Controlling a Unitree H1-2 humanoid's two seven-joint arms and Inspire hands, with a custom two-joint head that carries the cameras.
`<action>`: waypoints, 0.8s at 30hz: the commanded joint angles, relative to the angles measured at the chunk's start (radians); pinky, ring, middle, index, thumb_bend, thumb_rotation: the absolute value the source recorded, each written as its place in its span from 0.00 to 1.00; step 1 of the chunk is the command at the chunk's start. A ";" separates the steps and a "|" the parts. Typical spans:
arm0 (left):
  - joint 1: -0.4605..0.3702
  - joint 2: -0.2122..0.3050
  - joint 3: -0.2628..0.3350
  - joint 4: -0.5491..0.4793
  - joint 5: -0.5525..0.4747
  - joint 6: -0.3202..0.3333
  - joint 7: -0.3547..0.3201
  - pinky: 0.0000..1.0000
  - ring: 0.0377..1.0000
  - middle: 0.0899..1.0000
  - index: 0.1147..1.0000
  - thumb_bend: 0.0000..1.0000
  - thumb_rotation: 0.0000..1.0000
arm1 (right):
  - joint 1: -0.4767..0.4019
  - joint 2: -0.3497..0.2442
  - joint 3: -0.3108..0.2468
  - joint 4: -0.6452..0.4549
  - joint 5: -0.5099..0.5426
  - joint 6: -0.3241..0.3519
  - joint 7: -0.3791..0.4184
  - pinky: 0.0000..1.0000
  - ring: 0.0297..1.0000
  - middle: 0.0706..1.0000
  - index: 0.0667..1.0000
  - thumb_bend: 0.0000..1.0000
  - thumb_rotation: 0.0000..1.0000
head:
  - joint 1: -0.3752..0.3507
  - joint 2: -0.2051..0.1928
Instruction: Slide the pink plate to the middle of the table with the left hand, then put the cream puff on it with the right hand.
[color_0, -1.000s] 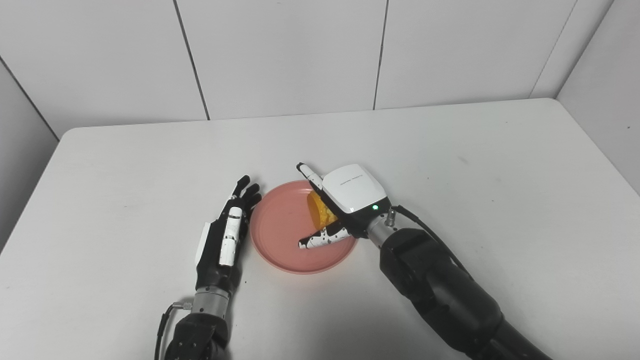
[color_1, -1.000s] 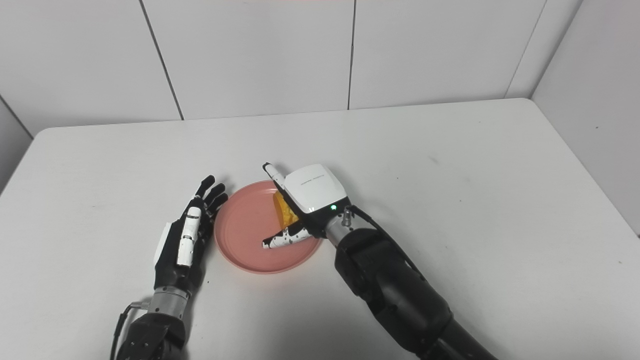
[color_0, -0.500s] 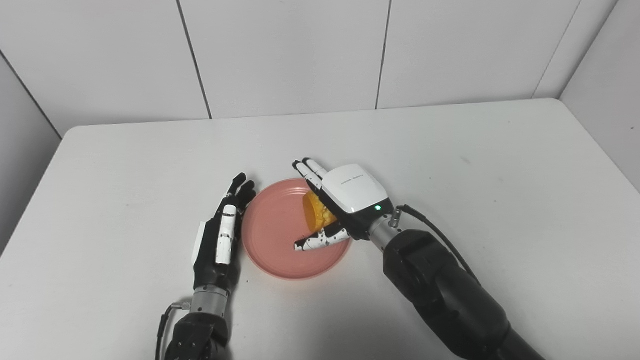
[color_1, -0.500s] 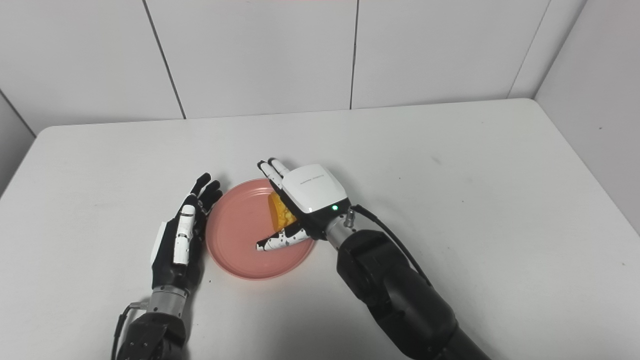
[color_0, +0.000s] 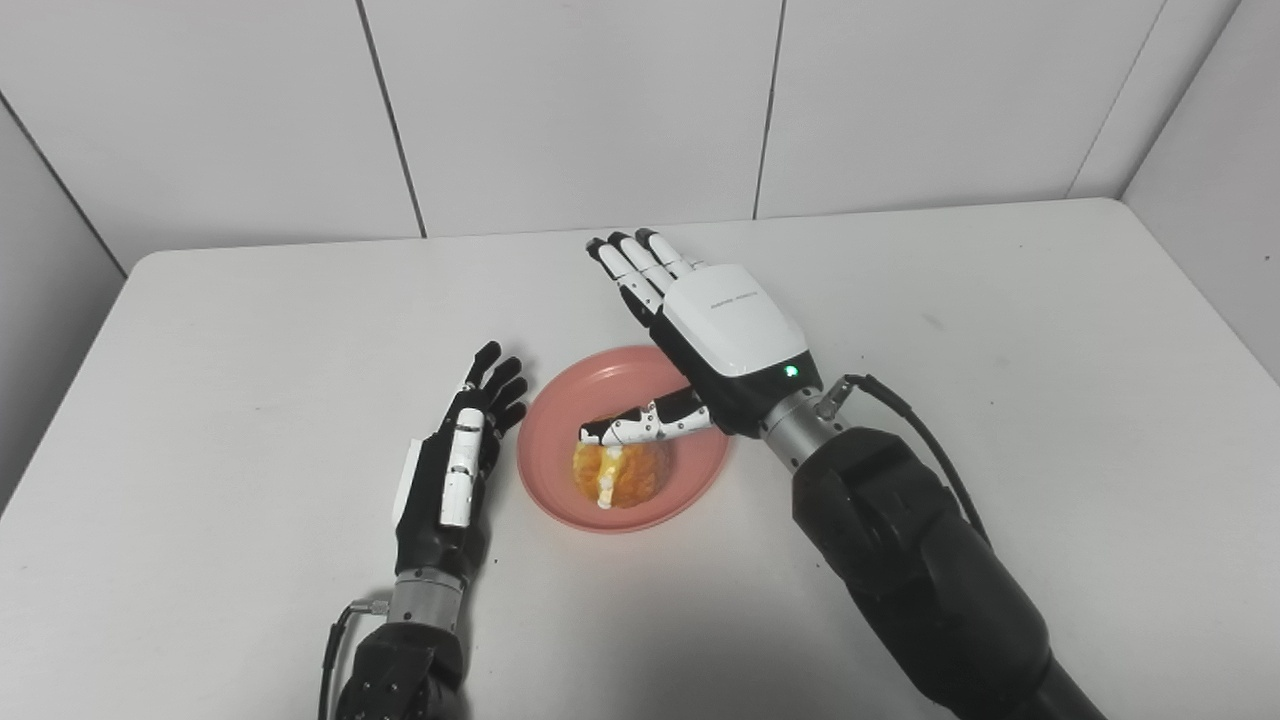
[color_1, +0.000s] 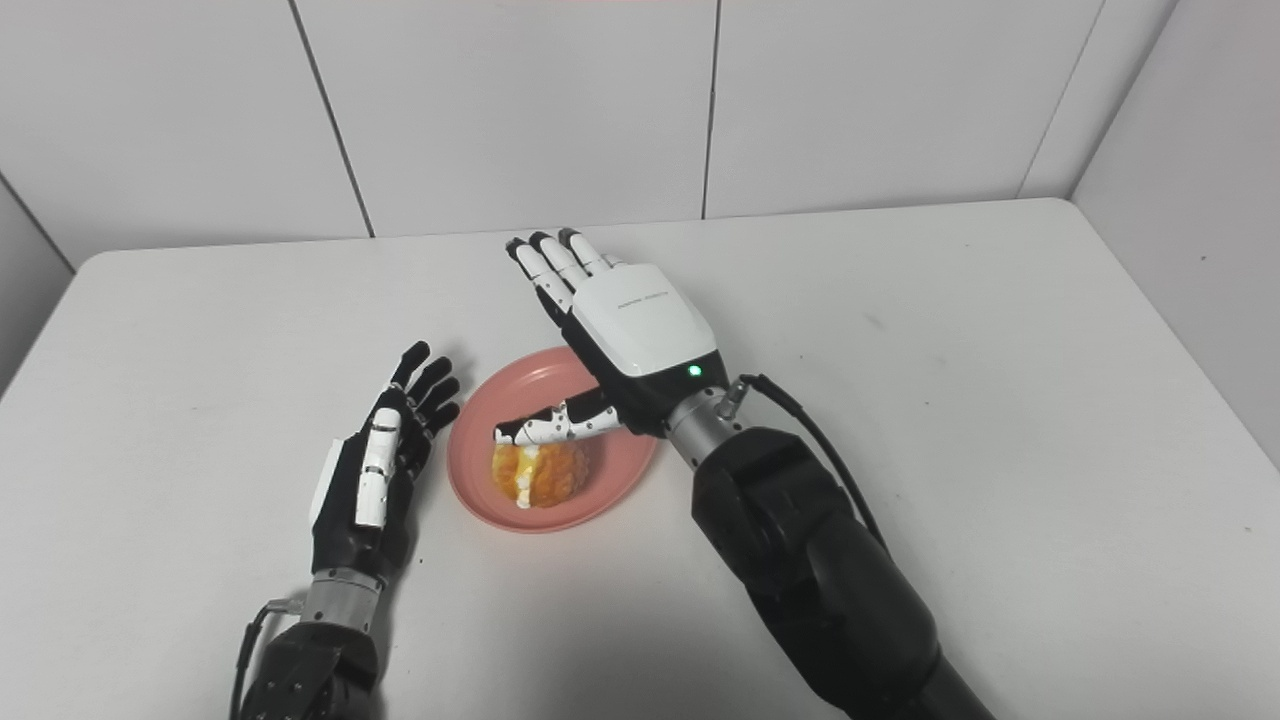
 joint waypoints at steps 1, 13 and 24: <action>0.065 -0.004 -0.008 0.106 -0.002 -0.025 -0.012 0.89 0.89 0.90 0.89 0.40 1.00 | -0.041 0.001 -0.025 -0.038 0.004 -0.032 -0.027 0.87 0.97 1.00 1.00 0.97 0.69 | 0.001 0.001; 0.064 0.002 -0.009 0.108 -0.006 -0.025 -0.018 0.89 0.90 0.90 0.89 0.39 1.00 | 0.011 -0.020 -0.095 -0.002 0.043 -0.026 -0.052 0.85 0.94 1.00 1.00 0.95 0.69 | 0.000 0.002; 0.065 0.000 -0.009 0.101 -0.005 -0.013 -0.012 0.89 0.89 0.90 0.89 0.39 1.00 | 0.100 -0.047 -0.168 0.048 0.153 -0.046 -0.131 0.88 0.95 1.00 1.00 0.92 0.74 | -0.003 0.001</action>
